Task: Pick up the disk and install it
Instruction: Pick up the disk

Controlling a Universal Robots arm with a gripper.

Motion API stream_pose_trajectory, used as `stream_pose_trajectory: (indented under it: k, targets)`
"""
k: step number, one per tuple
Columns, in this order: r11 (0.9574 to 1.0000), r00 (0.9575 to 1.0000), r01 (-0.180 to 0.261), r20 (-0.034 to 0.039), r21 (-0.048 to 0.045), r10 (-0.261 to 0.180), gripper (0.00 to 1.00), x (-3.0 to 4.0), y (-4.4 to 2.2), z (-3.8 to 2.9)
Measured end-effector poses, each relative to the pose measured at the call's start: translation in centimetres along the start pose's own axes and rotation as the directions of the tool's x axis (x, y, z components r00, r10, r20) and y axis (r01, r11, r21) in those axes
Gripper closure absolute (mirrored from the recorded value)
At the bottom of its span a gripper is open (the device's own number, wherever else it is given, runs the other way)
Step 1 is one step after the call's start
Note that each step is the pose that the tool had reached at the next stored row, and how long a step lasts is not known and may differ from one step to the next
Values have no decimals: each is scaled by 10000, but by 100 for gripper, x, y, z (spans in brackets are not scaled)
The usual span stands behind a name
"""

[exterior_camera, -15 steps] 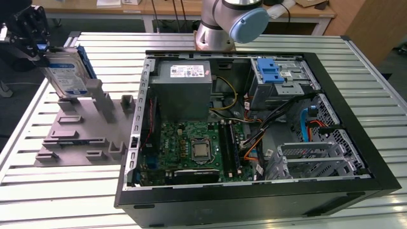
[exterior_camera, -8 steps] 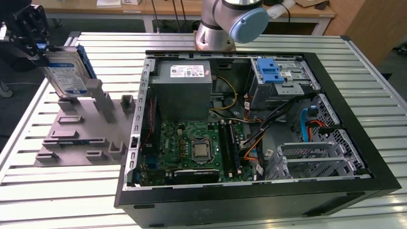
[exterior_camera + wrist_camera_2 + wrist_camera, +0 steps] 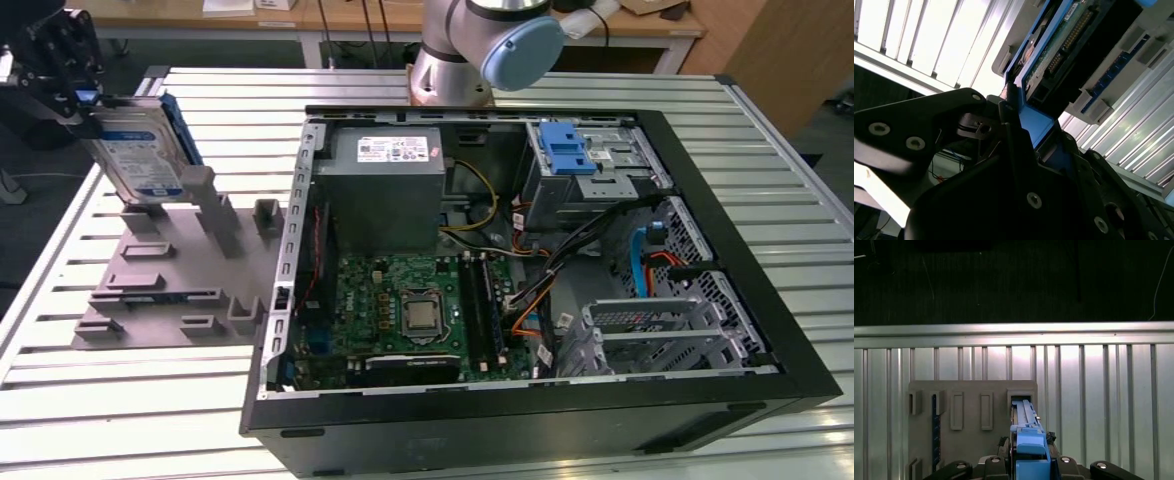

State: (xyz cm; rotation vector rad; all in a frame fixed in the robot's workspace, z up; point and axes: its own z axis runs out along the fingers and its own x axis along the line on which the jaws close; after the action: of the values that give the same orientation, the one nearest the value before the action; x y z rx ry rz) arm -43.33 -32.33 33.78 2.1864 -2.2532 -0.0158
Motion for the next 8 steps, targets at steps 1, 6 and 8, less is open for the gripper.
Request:
stream_pose_trajectory:
  k: [1, 6, 8]
  targets:
    - [10000, 10000, 0, 1, 0, 0, 64, 0, 0, -1]
    - [10000, 10000, 0, 1, 0, 0, 64, 0, 0, -11]
    - [10000, 10000, 0, 1, 0, 0, 64, 0, 0, -20]
